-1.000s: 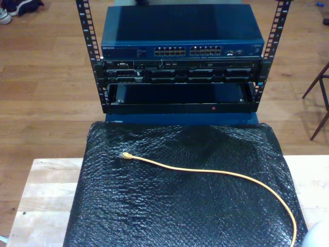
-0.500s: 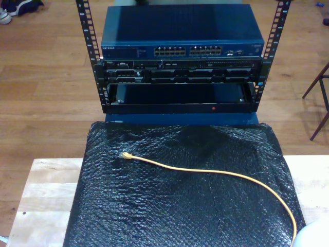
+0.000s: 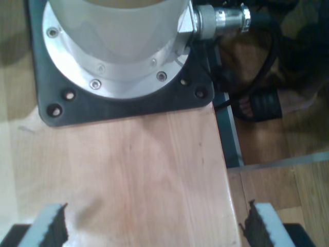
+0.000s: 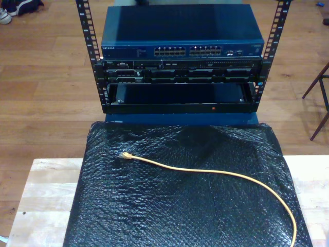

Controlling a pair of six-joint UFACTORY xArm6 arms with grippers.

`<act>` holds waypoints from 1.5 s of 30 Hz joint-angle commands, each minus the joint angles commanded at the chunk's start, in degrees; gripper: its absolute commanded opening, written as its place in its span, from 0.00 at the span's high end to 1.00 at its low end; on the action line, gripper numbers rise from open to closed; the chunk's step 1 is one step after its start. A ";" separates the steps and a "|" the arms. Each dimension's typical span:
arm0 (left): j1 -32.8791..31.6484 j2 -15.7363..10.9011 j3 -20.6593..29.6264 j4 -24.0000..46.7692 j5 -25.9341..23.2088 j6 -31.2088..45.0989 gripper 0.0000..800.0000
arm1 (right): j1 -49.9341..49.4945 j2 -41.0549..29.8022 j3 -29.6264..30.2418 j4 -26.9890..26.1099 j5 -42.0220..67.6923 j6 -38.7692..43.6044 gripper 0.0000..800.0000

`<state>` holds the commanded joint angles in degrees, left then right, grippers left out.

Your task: Grab the cable and plug it in

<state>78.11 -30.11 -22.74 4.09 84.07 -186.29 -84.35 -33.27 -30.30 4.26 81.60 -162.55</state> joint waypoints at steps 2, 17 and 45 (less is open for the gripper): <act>0.00 -0.09 -0.97 -1.32 1.67 0.09 0.00 | 0.09 0.97 -2.02 0.44 2.29 2.11 0.00; -5.19 -0.09 -7.56 -5.36 10.02 -4.57 0.00 | 3.25 2.20 -10.90 6.95 12.22 14.24 0.00; -23.03 0.18 -12.31 -13.36 17.76 -22.07 0.00 | 12.31 4.04 -19.78 21.19 27.78 30.24 0.01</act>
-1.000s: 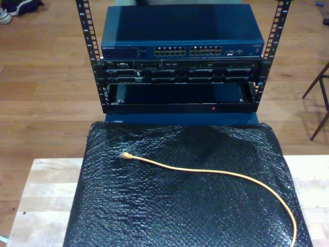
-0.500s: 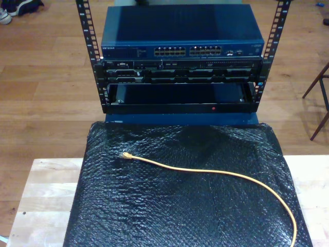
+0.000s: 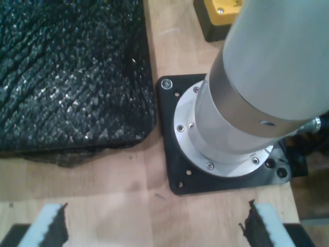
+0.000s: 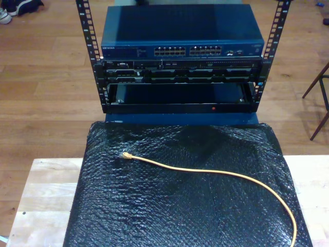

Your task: Grab the cable and plug it in

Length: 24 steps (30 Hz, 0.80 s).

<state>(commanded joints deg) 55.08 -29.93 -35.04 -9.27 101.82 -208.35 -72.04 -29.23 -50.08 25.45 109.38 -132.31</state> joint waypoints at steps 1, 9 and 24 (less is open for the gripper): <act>-0.79 0.09 0.09 0.00 -0.09 -0.62 0.00 | 0.18 0.09 0.00 0.97 0.70 0.79 0.01; -4.66 0.44 0.35 -2.90 -0.18 -3.60 0.00 | 3.69 0.00 -0.44 6.33 1.85 6.24 0.02; -10.20 0.44 0.70 -4.66 -0.44 -9.85 0.00 | 12.13 -0.18 -1.14 12.92 1.67 15.65 0.02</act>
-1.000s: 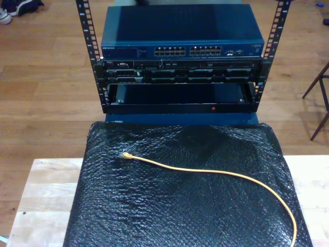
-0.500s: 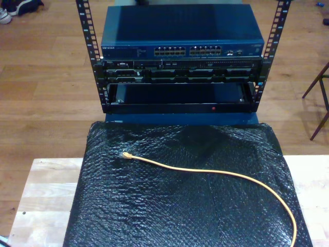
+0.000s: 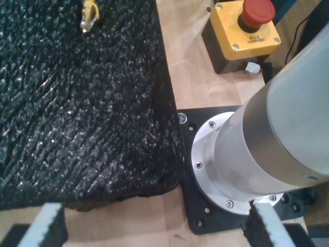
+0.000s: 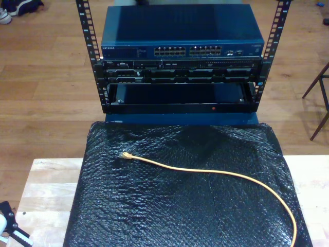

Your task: Grab the cable and plug it in

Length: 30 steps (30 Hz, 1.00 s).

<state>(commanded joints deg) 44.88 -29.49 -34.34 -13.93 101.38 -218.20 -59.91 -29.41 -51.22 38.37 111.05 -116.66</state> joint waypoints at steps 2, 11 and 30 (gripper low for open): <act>-0.09 0.00 0.09 -0.88 0.00 -0.09 0.00 | 1.49 0.09 -0.09 0.09 -0.09 1.05 0.02; -1.23 0.00 0.44 -2.20 0.09 -1.85 0.00 | 5.71 0.09 -0.18 4.57 -0.44 4.75 0.02; -2.20 0.09 0.53 -3.78 0.00 -4.31 0.00 | 20.92 0.00 2.11 4.13 -14.59 10.29 0.02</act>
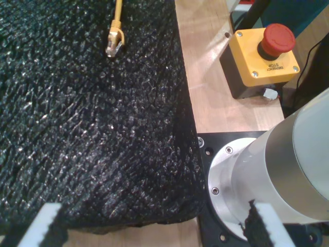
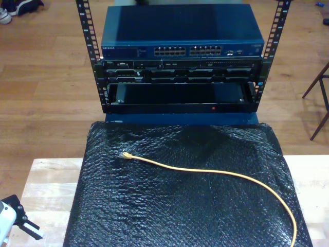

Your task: Grab the cable and plug it in

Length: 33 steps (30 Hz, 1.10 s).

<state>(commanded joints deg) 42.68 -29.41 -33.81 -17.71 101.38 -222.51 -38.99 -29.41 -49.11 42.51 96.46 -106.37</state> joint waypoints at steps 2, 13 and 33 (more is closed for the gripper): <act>-0.97 -0.09 0.00 0.00 0.00 -1.05 0.00 | 2.29 0.09 0.53 0.00 -1.58 0.88 0.02; -2.37 0.00 0.97 0.00 -1.14 -3.52 0.00 | 18.29 1.14 3.69 -4.57 -14.68 7.56 0.02; -6.33 2.29 2.64 -1.14 -6.59 -8.44 0.00 | 45.89 13.10 2.55 -10.55 -33.49 20.48 0.02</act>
<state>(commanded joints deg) 36.35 -27.12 -31.18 -18.86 94.79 -230.95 6.90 -16.31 -46.56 31.96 62.97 -85.89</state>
